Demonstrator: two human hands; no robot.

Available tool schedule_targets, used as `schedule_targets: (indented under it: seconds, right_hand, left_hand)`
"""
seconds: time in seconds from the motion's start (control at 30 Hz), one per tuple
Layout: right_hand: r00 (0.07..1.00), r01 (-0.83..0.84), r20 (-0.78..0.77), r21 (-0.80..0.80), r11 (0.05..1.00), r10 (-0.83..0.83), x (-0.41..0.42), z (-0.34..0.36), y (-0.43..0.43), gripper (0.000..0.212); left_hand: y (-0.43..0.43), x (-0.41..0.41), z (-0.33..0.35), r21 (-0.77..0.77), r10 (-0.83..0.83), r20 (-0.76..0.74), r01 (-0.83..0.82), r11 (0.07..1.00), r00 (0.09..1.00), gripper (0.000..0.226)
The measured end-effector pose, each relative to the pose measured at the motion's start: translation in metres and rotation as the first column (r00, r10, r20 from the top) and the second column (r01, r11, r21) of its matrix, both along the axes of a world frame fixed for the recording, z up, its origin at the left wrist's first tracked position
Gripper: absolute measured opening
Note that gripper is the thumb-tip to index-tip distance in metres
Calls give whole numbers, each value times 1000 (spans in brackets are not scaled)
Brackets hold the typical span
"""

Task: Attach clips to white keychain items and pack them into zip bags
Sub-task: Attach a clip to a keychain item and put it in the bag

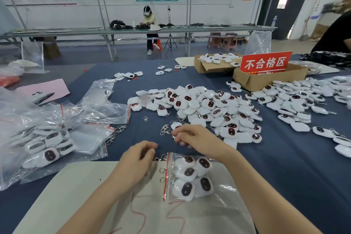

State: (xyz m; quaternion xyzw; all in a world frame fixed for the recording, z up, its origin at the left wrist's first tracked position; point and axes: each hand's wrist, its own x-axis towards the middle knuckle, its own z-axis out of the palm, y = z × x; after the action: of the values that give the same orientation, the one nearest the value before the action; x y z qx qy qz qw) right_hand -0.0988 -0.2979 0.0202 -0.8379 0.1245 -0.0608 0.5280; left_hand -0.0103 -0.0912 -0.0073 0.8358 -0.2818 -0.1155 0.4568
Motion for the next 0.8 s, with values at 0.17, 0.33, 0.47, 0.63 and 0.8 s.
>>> schedule_targets:
  seconds: [0.17, 0.33, 0.47, 0.63, 0.8]
  right_hand:
    - [971, 207, 143, -98, 973, -192, 7, -8, -8, 23]
    - [945, 321, 133, -554, 768, -299, 19, -18, -15, 36]
    - [941, 203, -42, -721, 662, -335, 26, -31, -18, 50]
    - [955, 276, 68, -571, 773, -290, 28, -39, -26, 39]
    - [938, 345, 153, -453, 822, -310, 29, -44, -29, 37]
  left_hand:
    - [-8, 9, -5, -5, 31, 47, -31, 1000, 998, 19]
    - [-29, 13, -8, 5, 62, 116, -63, 998, 991, 21]
    - [-45, 20, -13, 93, 77, 209, -99, 991, 975, 23]
    - [-65, 35, -18, 155, 60, 297, -110, 982, 953, 23]
    - [-87, 43, -18, 164, 43, 349, -106, 981, 936, 26]
